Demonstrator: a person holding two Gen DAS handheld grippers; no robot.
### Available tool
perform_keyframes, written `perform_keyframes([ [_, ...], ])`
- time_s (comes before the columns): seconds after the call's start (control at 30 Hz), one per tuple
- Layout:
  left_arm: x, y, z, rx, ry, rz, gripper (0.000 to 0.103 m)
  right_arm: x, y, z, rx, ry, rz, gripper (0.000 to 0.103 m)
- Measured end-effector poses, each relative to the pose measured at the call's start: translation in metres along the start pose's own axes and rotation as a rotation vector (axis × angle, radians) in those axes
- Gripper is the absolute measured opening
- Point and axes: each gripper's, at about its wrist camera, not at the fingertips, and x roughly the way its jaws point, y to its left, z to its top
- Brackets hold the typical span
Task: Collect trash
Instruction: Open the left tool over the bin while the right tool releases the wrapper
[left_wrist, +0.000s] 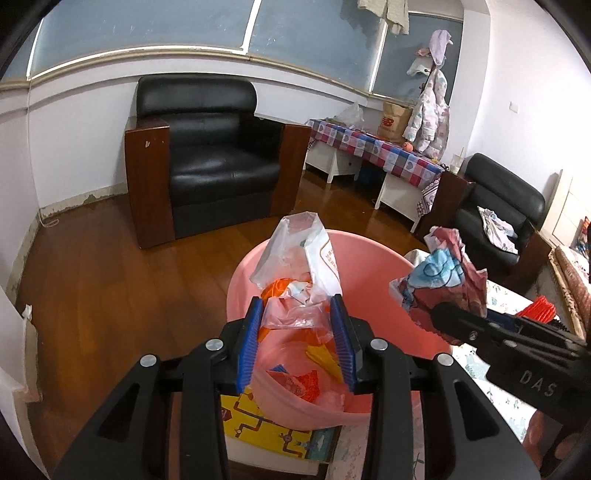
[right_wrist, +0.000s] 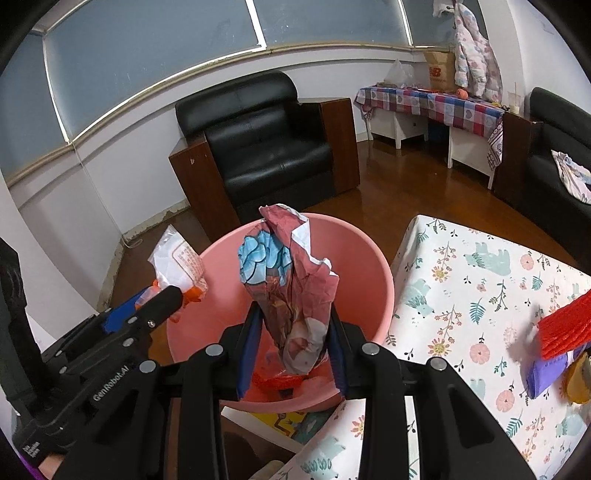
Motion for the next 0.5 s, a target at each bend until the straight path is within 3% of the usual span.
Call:
perform_keyframes([
  [0.37, 0.0034, 0.0047, 0.0016, 0.000, 0.000, -0.060, 0.045, 0.0087, -0.0021, -0.0003, 0.017, 0.007, -0.017, 0.036],
  [0.5, 0.0036, 0.0002, -0.0003, 0.020, 0.002, -0.071, 0.050, 0.0092, -0.0041, -0.0010, 0.026, 0.007, -0.011, 0.042],
])
